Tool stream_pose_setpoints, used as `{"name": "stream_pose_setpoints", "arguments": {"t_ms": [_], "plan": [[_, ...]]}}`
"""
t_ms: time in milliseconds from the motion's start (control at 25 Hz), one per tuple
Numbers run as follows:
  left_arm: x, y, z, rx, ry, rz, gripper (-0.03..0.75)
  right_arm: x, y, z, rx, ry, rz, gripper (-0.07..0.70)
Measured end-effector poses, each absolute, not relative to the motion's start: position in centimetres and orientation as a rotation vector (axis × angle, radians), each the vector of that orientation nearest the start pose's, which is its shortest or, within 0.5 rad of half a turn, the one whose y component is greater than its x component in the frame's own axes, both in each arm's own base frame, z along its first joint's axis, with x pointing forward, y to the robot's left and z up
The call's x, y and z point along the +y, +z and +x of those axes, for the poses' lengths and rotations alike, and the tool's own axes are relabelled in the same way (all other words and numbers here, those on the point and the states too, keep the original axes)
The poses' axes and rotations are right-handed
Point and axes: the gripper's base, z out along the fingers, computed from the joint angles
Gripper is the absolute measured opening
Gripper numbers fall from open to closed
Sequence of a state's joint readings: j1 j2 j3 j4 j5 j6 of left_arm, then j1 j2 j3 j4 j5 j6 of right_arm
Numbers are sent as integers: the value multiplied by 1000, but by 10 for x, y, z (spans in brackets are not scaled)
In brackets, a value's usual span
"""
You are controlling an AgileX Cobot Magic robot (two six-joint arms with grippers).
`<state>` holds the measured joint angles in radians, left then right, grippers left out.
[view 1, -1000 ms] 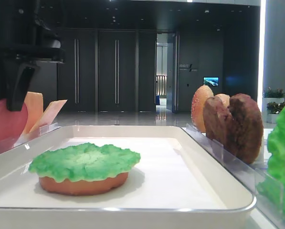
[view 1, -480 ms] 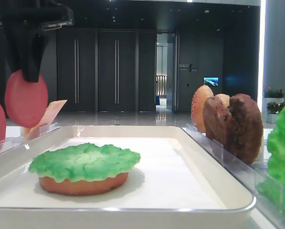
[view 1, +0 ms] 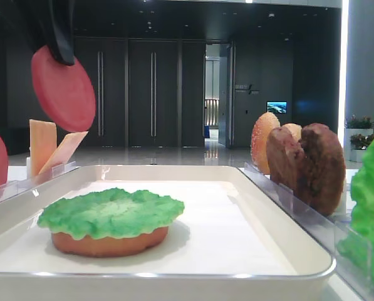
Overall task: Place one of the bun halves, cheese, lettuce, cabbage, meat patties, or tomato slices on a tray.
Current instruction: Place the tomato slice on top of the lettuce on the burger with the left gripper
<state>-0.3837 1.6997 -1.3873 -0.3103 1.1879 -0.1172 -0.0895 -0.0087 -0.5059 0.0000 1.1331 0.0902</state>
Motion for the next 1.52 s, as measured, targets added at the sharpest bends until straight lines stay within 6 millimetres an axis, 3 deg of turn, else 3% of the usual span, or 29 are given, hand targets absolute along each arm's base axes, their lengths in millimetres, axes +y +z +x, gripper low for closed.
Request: {"name": "stream_pose_setpoints", "arguments": {"t_ms": [560,920,1520], "plan": [[-159,226,248,2723,-1050,423,64,1,273,-10,2094,0,189,539],[-154,200,238,2664,-1038,422,64,1,273,-10,2094,0,189,539],[-157,165,248,2769,-1023,323,63,1,273,-10,2094,0,189,539]]}}
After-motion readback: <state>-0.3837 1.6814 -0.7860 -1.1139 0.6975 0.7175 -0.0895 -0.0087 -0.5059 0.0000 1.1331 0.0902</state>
